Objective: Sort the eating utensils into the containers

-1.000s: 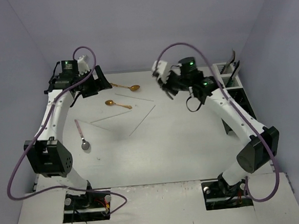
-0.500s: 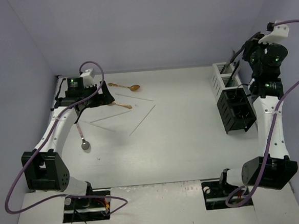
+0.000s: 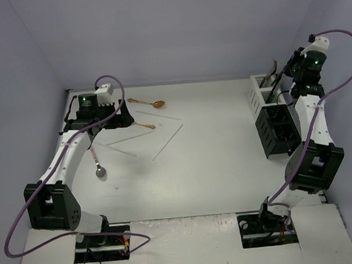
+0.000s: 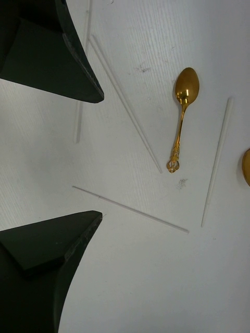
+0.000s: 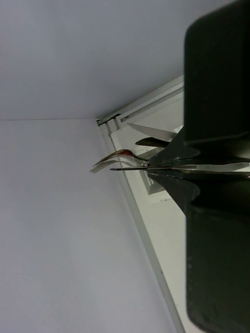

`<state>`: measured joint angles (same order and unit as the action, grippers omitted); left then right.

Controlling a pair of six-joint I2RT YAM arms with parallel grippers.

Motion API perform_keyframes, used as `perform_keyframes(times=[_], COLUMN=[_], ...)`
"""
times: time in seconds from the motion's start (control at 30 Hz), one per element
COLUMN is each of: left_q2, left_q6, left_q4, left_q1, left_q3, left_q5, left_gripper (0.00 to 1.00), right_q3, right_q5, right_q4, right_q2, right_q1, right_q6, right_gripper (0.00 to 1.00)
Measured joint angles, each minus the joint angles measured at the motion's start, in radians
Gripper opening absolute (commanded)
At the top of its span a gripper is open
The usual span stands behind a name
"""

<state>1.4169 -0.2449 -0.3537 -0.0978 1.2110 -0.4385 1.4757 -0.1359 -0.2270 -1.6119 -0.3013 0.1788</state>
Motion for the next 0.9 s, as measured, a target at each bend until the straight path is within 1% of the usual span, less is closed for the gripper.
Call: perform_keyframes(times=[0.13,0.47,0.7,0.73,0.8,0.83,0.87,0.9], left_q2=[0.0,0.024,0.073,0.074,0.073,0.073,0.071,0.067], left_q6=[0.016,0.033,0.063,0.067,0.075,0.079,0.081,0.081], left_q4=[0.0,-0.006,-0.072,-0.077,-0.089,-0.095,-0.097,-0.098], left_q1=[0.0,0.0,0.0,0.0,0.002,0.003,0.005,0.008], left_q3=[0.0,0.001,0.054,0.056,0.056,0.056,0.056,0.053], left_q5=[0.0,0.019,0.06,0.07,0.091,0.101,0.111,0.121], left_gripper=[0.83,0.83,0.83,0.83,0.83,0.83,0.83,0.83], right_q3=[0.0,-0.029,-0.044,-0.047,-0.059,-0.067,-0.072,-0.076], right_q5=[-0.005,-0.013,-0.034,-0.038,-0.047,-0.052,-0.055,-0.06], right_q4=[0.0,-0.017,-0.023,-0.023,-0.023,-0.023,-0.024,-0.025], right_q2=[-0.032,-0.052,-0.112,-0.118,-0.124,-0.126,-0.126,-0.126], right_q1=[0.0,0.0,0.0,0.0,0.0,0.0,0.0,0.0], right_q6=[-0.01,-0.053,-0.059,-0.059,-0.059,-0.058,-0.06,-0.062], right_gripper=[0.0,0.0,0.0,0.04,0.25,0.3,0.41,0.49])
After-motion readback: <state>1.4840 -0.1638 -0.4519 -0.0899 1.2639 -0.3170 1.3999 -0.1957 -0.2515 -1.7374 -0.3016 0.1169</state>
